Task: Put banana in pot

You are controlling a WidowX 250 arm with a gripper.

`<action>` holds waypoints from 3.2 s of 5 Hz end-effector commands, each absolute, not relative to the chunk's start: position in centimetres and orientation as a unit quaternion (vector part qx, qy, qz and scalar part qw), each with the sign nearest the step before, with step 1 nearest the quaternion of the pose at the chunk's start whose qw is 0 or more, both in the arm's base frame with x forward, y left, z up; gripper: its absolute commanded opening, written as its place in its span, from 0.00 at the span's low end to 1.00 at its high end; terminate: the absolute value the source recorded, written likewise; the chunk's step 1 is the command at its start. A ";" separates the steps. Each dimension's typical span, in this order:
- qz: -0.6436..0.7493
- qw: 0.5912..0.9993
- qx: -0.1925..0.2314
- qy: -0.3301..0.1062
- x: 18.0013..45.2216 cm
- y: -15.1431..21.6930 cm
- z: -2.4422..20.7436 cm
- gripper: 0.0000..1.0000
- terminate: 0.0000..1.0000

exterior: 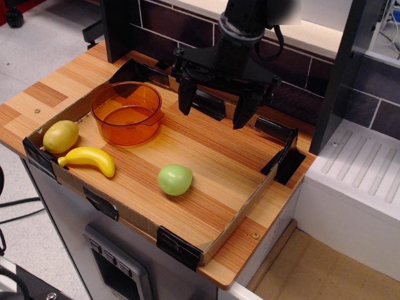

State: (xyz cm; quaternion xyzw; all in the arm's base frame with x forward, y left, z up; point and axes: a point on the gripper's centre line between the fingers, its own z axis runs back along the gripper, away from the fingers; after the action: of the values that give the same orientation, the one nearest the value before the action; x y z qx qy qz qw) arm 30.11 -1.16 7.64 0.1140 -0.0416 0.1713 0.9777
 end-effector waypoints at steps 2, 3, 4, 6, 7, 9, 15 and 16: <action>0.049 0.996 0.063 -0.042 28.9 -0.2 9.0 1.00 0.00; -0.075 0.995 0.043 -0.040 27.6 0.3 9.3 1.00 0.00; -0.199 0.979 0.028 -0.030 25.6 1.6 9.3 1.00 0.00; -0.345 0.938 0.012 0.013 24.6 5.5 8.7 1.00 0.00; -0.345 0.938 0.030 0.018 24.2 7.1 7.8 1.00 0.00; -0.291 0.955 0.053 0.005 23.6 9.6 6.9 1.00 0.00; -0.306 0.948 0.091 0.005 24.4 11.5 2.9 1.00 0.00; -0.312 0.945 0.099 0.004 24.3 11.7 2.2 1.00 0.00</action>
State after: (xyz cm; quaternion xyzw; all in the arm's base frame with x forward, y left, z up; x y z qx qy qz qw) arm 23.32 10.97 1.43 0.0903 0.0137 -0.3125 0.9455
